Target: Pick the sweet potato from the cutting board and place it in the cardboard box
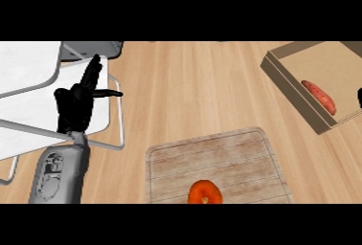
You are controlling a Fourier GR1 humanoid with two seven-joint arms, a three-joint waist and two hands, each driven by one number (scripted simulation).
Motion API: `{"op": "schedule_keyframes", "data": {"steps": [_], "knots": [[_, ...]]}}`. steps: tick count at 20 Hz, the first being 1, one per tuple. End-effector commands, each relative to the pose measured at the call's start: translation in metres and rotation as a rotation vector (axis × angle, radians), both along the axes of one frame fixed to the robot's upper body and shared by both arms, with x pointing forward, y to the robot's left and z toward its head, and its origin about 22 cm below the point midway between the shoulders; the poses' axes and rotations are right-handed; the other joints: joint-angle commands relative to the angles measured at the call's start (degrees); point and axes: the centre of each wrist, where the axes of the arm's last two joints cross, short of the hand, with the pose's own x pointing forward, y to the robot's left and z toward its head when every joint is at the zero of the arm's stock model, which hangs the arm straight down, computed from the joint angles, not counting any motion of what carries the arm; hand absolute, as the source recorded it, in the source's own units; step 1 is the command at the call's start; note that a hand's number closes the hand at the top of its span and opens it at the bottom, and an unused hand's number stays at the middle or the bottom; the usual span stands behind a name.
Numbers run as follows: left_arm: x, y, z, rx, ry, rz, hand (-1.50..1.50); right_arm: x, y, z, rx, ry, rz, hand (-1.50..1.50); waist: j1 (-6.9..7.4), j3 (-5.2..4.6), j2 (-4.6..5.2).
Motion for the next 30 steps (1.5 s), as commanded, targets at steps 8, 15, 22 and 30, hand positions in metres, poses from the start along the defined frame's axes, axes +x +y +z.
{"op": "schedule_keyframes", "data": {"steps": [8, 15, 22, 30], "knots": [[-0.023, 0.079, -0.029, 0.261, 0.175, 0.172, 0.00, -0.008, 0.014, -0.008, 0.142, 0.135, -0.054, 1.50, 5.31, -2.53, 2.59], [-0.011, 0.050, -0.032, 0.256, 0.170, 0.098, 0.00, 0.007, 0.012, -0.017, 0.159, 0.154, -0.164, 1.50, 8.70, -2.53, 3.44], [0.000, 0.047, -0.025, 0.265, 0.138, 0.088, 0.00, 0.032, 0.002, -0.025, 0.254, 0.161, -0.314, -1.50, 10.54, -2.42, 3.95], [0.004, 0.040, -0.030, 0.265, 0.148, 0.067, 0.00, 0.051, 0.013, -0.043, 0.321, 0.244, -0.306, -1.50, 11.47, -2.39, 3.71]]}}
